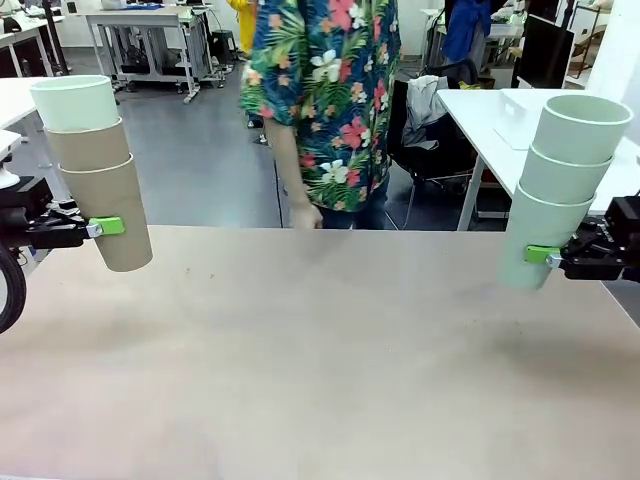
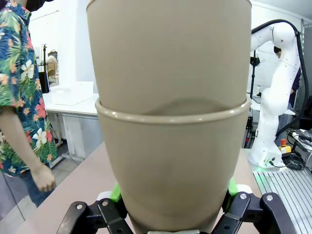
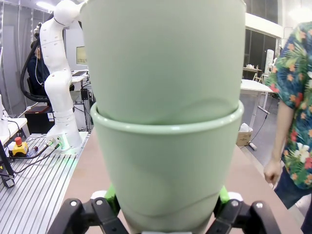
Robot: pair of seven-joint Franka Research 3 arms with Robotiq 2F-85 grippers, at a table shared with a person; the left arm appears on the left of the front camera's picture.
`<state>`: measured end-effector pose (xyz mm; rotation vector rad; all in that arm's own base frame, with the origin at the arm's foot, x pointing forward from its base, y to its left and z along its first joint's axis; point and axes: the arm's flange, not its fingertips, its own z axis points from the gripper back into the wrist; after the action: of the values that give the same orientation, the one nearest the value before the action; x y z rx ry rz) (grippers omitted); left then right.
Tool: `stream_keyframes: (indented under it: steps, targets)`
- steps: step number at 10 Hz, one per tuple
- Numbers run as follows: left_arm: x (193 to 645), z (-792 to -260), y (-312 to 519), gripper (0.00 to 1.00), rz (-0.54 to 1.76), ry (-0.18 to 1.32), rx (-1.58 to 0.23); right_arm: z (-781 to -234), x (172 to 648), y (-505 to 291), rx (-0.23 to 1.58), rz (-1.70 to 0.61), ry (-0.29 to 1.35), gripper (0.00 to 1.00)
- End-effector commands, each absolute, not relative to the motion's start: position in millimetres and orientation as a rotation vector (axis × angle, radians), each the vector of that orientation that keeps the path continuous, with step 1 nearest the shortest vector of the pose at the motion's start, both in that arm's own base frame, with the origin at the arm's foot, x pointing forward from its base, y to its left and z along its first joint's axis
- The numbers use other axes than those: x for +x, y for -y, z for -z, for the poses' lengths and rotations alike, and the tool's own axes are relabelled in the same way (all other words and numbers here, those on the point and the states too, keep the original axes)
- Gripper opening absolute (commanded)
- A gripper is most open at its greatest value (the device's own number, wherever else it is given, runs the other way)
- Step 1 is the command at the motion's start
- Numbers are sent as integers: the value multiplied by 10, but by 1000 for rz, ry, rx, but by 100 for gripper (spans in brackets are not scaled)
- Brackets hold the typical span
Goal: Stack the cups and store them in the basket.
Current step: Place the stack of Reusable plastic cups into the Pantry Basket.
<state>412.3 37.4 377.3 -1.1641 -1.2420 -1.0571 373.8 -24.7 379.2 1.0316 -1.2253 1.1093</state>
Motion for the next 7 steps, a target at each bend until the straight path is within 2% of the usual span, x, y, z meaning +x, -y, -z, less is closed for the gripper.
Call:
stream_keyframes:
  steps: [1,7]
  targets:
    - [4115,-3823,-368,85,1067,1251,-1164,-3822,3736,249,1024,-1117,1233,85]
    - [4115,-3823,-368,85,1067,1251,-1164,-3822,3736,249,1024,-1117,1233,85]
